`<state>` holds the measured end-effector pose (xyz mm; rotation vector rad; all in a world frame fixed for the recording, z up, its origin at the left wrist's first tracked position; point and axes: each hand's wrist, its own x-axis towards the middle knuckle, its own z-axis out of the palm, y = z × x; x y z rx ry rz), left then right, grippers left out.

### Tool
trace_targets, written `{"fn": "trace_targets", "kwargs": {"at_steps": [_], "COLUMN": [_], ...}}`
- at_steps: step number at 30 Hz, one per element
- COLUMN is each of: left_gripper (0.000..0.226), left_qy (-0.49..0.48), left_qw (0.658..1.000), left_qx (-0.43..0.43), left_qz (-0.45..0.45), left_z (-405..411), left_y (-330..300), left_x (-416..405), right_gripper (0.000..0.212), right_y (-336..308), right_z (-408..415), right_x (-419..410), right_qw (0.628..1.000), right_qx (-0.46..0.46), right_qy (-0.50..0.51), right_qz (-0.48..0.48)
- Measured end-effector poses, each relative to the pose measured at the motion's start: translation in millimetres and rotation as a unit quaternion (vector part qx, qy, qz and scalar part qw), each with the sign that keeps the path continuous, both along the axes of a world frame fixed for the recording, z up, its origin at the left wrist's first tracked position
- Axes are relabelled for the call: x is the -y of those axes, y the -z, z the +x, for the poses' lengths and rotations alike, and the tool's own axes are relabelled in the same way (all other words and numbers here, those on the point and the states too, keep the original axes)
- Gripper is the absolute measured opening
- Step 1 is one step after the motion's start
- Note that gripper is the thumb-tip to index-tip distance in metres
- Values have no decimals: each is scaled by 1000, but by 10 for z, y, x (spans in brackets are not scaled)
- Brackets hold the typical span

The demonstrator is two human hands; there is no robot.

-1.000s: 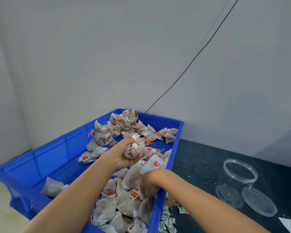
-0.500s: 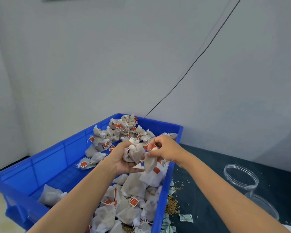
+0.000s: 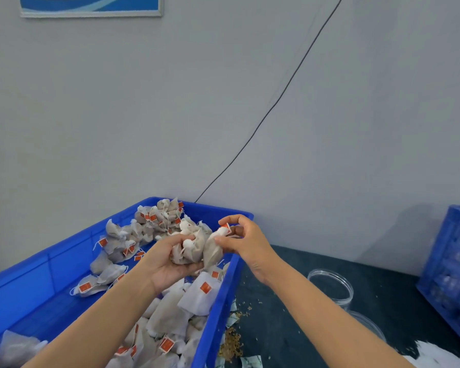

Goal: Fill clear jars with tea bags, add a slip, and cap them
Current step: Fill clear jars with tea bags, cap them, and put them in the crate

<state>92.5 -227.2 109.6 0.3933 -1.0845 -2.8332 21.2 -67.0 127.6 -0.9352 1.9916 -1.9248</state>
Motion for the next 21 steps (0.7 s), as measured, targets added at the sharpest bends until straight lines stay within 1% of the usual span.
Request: {"fn": "trace_targets", "kwargs": {"at_steps": [3,6,7,9,12,14,16,19,21], "left_gripper": [46,21,16,15,11,10,11,12,21], "left_qy": [-3,-9,-13,-17,-13,-13,-2,33,53], "left_qw": [1000,999,999,999,998,997,995,991,988], "left_qx": [-15,-33,-35,-42,-55,-70,-85,-119,-131], "left_qz": [-15,-19,-22,-26,-34,-42,-43,-43,-54], "left_z": [-90,-210,-263,-384,-570,-651,-749,-867,-921], "left_y": [-85,-135,-138,-127,-119,-117,-107,-48,9], "left_x": [-186,-459,-547,-728,-1028,-1180,-1362,-1584,-1680], "right_gripper": [27,25,25,32,52,59,54,33,26], "right_y": [-59,-79,-78,-75,-60,-55,-26,12,53], "right_z": [-41,-96,-114,-156,-223,-236,-278,-347,-397], "right_x": [-116,-270,-334,-486,-762,-890,-1052,-1303,-1477], "right_qw": [1000,998,997,994,990,988,983,970,965], "right_qx": [-13,-30,-34,-37,-34,-41,-56,-78,-81], "right_qy": [14,59,75,106,137,149,176,227,246], "right_qz": [-6,3,7,12,-9,-14,-18,-31,-40]}}
